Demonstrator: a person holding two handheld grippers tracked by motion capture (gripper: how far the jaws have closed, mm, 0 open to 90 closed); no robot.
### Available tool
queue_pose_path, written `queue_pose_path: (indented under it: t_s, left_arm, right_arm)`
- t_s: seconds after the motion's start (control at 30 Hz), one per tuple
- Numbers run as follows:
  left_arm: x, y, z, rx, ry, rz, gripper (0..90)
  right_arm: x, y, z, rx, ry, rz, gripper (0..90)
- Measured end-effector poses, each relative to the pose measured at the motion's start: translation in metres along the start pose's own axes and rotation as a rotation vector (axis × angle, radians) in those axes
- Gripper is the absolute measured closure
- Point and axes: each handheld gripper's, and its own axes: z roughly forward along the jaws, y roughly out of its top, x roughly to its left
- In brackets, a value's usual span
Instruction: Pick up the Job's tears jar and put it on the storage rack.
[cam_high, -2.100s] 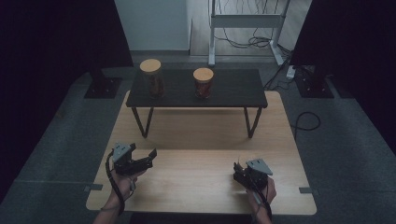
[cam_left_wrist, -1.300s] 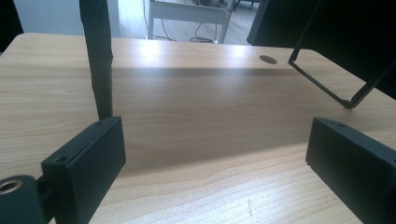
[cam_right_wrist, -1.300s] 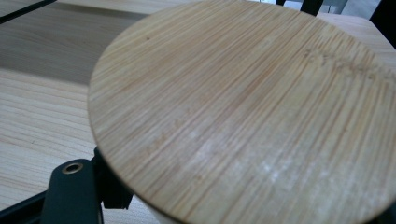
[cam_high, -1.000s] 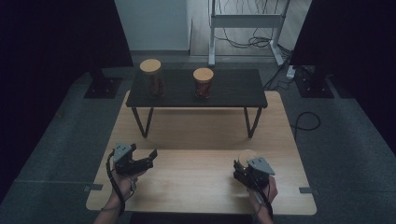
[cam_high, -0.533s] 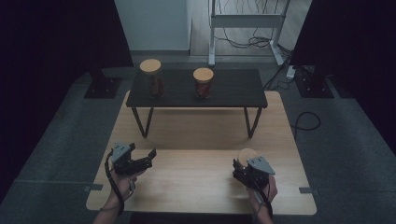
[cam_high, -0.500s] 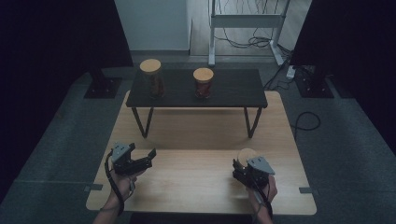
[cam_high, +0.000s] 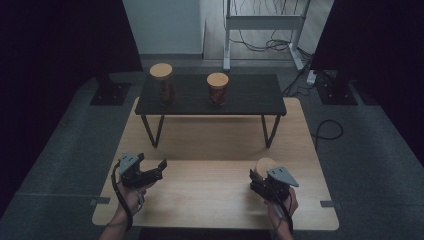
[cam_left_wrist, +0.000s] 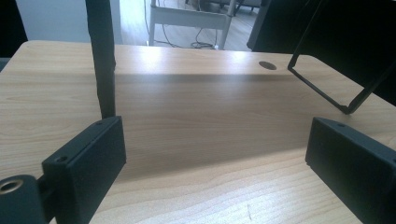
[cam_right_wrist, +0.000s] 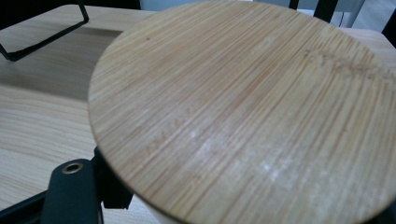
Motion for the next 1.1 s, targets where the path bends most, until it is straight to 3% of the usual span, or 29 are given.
queue_pose_path:
  t_s: [1.1]
  left_arm:
    - [0.001,0.001,-0.003,-0.011,-0.001,0.002,5.0]
  right_arm:
    - [0.003,0.019,-0.005,-0.043,0.008,-0.001,25.1]
